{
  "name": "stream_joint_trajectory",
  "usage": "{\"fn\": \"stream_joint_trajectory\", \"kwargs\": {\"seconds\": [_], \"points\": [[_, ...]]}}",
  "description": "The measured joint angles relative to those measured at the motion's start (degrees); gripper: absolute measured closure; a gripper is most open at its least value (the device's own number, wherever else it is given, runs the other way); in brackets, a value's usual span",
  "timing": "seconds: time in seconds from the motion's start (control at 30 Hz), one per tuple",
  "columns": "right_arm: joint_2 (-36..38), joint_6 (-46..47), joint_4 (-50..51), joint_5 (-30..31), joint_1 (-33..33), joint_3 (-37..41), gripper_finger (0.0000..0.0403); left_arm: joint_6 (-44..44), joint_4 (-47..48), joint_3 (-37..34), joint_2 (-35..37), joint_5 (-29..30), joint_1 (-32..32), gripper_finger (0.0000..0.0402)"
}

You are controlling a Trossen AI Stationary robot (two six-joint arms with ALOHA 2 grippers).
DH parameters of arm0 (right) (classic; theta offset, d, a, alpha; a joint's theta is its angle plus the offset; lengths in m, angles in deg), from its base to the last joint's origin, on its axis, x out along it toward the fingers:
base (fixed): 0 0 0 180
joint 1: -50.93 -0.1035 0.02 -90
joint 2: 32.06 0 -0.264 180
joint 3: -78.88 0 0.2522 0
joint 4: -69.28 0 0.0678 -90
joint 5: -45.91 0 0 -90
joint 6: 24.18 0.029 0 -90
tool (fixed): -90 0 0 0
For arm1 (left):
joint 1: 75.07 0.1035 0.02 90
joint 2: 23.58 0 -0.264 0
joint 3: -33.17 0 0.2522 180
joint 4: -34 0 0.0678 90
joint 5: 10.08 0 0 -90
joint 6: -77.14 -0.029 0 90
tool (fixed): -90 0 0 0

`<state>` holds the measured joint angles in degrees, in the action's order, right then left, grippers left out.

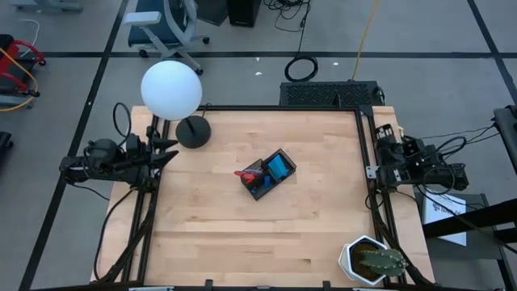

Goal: Pick and place office supplies into organizer
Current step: Return to Home Position

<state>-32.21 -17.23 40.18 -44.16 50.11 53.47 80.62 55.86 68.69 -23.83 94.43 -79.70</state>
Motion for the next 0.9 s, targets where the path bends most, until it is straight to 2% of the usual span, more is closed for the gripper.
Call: {"fn": "stream_joint_trajectory", "kwargs": {"seconds": [0.43,0.57,0.9], "points": [[0.04,1.81,-17.40,0.12,0.00,10.62,0.0286,0.89,-3.16,-1.80,0.00,-0.14,0.00,0.0231],[-0.21,2.14,-15.59,0.29,0.00,10.60,0.0286,1.47,-5.78,-4.10,0.00,-2.07,0.00,0.0231],[-0.10,2.43,-15.31,0.10,0.02,10.76,0.0286,1.74,-29.43,-16.46,0.00,-3.09,0.00,0.0231]]}}
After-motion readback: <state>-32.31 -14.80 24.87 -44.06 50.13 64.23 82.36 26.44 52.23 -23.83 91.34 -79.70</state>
